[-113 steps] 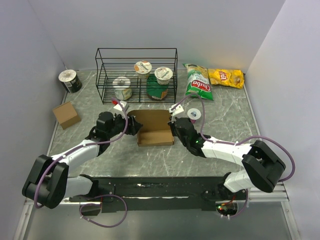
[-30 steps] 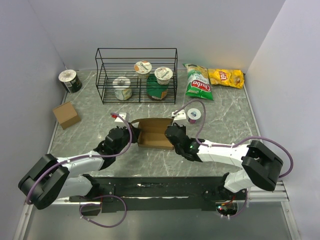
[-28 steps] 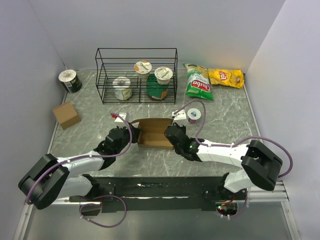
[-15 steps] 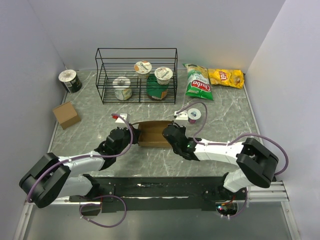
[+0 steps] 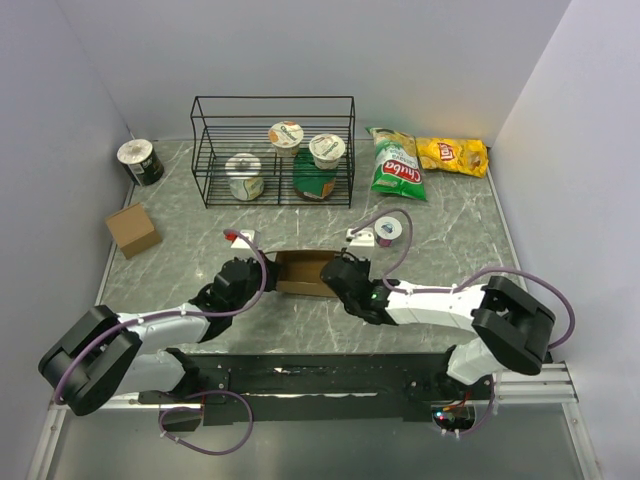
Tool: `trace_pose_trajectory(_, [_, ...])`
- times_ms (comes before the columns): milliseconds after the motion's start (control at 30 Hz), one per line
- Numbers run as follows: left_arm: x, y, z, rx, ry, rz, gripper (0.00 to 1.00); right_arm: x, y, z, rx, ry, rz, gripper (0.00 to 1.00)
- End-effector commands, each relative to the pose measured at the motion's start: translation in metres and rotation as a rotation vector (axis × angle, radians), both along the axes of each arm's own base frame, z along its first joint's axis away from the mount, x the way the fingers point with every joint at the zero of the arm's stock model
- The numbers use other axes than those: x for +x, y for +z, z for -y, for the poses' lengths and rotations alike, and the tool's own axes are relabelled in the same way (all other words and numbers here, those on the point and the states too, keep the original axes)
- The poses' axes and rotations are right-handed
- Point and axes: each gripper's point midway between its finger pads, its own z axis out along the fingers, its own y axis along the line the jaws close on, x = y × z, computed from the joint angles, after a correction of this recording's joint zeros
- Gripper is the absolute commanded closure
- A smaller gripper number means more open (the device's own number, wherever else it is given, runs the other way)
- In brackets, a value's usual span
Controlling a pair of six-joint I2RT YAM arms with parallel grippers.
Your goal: Fold the paper box
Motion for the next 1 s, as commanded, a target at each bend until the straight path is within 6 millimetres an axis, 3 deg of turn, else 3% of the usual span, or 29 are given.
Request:
trace_pose_trajectory(0, [-0.032,-0.047,-0.006,0.075,-0.044,-0.166,0.99,-0.019,0.008,0.01,-0.02,0.031,-0.004,0.86])
trace_pose_trajectory(33, [-0.032,-0.048,-0.006,0.077,-0.042,-0.167,0.99,-0.02,0.011,0.011,-0.024,0.036,0.006,0.84])
trace_pose_trajectory(67, [-0.032,-0.048,-0.006,0.08,-0.041,-0.169,0.99,-0.023,0.015,0.01,-0.025,0.048,0.018,0.7])
trace_pose_trajectory(133, [-0.031,-0.048,-0.006,0.086,-0.04,-0.166,0.99,-0.028,0.021,0.013,-0.043,0.074,0.044,0.58])
trace_pose_trajectory(167, [-0.031,-0.049,-0.006,0.09,-0.039,-0.167,0.99,-0.032,0.02,0.016,-0.058,0.084,0.048,0.47])
trace_pose_trajectory(233, [-0.031,-0.049,-0.005,0.095,-0.042,-0.166,0.99,-0.036,0.031,0.007,-0.042,0.131,0.086,0.38])
trace_pose_trajectory(367, [-0.03,-0.049,-0.002,0.108,-0.058,-0.157,0.99,-0.05,0.027,0.002,-0.069,0.207,0.091,0.23])
trace_pose_trajectory(500, [-0.032,-0.05,0.001,0.127,-0.07,-0.154,0.99,-0.068,0.03,-0.003,-0.052,0.313,0.118,0.2])
trace_pose_trajectory(567, [-0.031,-0.052,0.0,0.137,-0.064,-0.155,0.99,-0.082,0.028,-0.012,-0.042,0.432,0.138,0.2])
trace_pose_trajectory(633, [-0.031,-0.053,0.001,0.148,-0.065,-0.155,0.99,-0.095,0.042,-0.018,0.015,0.527,0.183,0.19])
trace_pose_trajectory(667, [-0.03,-0.052,0.001,0.152,-0.059,-0.15,0.99,-0.104,0.037,-0.019,0.014,0.591,0.183,0.18])
trace_pose_trajectory(700, [-0.03,-0.051,0.002,0.155,-0.061,-0.148,0.99,-0.108,0.049,-0.018,0.058,0.607,0.207,0.17])
trace_pose_trajectory(767, [-0.03,-0.052,0.002,0.163,-0.059,-0.146,0.99,-0.118,0.051,-0.018,0.077,0.673,0.208,0.15])
trace_pose_trajectory(933, [-0.029,-0.052,0.003,0.188,-0.058,-0.141,0.99,-0.131,0.084,-0.008,0.137,0.733,0.237,0.14])
trace_pose_trajectory(967, [-0.029,-0.052,0.004,0.193,-0.06,-0.139,0.99,-0.131,0.103,-0.006,0.169,0.726,0.268,0.14])
